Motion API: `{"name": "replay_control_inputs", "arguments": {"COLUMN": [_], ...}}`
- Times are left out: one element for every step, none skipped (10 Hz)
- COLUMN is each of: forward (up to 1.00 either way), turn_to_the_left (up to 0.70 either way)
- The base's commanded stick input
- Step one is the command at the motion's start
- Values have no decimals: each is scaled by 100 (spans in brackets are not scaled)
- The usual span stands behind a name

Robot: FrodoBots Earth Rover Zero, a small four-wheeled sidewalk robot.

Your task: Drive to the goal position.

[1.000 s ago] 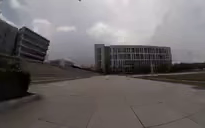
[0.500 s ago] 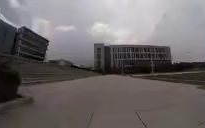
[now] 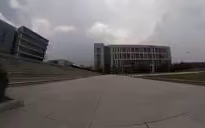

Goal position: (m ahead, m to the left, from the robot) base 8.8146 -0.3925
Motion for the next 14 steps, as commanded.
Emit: {"name": "replay_control_inputs", "arguments": {"forward": [70,70,70,70,70,70,70,70,70,70,70,70,70,70], "turn_to_the_left": [0,0,0,0,0,0,0,0,0,0,0,0,0,0]}}
